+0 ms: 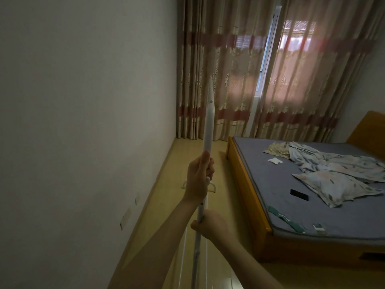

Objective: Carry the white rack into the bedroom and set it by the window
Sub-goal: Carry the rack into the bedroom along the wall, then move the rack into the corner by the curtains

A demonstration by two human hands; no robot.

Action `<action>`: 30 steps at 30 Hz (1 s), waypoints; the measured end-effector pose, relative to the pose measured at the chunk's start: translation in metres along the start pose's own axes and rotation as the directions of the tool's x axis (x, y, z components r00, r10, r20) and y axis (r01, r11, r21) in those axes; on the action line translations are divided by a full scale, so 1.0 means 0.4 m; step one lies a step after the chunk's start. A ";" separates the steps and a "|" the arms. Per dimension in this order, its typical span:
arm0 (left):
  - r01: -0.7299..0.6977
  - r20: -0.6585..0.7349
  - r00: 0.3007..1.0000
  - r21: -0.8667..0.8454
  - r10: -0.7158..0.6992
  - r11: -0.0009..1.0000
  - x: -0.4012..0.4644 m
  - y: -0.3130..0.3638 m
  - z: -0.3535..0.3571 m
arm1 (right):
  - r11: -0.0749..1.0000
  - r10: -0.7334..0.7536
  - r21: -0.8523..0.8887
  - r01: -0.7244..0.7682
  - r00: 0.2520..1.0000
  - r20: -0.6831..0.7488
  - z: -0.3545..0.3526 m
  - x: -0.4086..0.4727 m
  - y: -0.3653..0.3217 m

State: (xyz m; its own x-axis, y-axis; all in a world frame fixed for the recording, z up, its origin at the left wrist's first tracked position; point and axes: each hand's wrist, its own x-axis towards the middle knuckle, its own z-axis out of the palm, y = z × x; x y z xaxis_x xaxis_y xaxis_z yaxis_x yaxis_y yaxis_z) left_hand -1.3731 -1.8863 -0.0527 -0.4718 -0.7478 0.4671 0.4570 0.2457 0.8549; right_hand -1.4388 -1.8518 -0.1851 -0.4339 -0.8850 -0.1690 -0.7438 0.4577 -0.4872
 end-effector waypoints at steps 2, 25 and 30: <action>-0.010 -0.002 1.000 0.002 0.010 1.000 0.030 -0.017 0.001 | 1.000 -0.008 0.010 0.008 1.000 0.006 -0.010 0.037 0.007; -0.065 0.011 0.998 -0.015 0.065 0.998 0.436 -0.241 0.039 | 0.997 0.063 0.042 -0.063 0.998 0.012 -0.147 0.481 0.082; -0.059 -0.019 0.998 0.014 0.059 0.998 0.523 -0.289 0.055 | 0.999 0.035 0.037 -0.036 0.999 0.033 -0.184 0.587 0.115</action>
State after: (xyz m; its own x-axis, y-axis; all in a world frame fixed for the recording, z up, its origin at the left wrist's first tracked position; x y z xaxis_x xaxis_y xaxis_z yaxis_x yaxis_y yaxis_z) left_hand -1.5411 -2.0575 -0.0489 -0.4297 -0.7434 0.5126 0.4734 0.2980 0.8289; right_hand -1.6122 -2.0323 -0.1841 -0.4425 -0.8708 -0.2145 -0.7082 0.4860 -0.5121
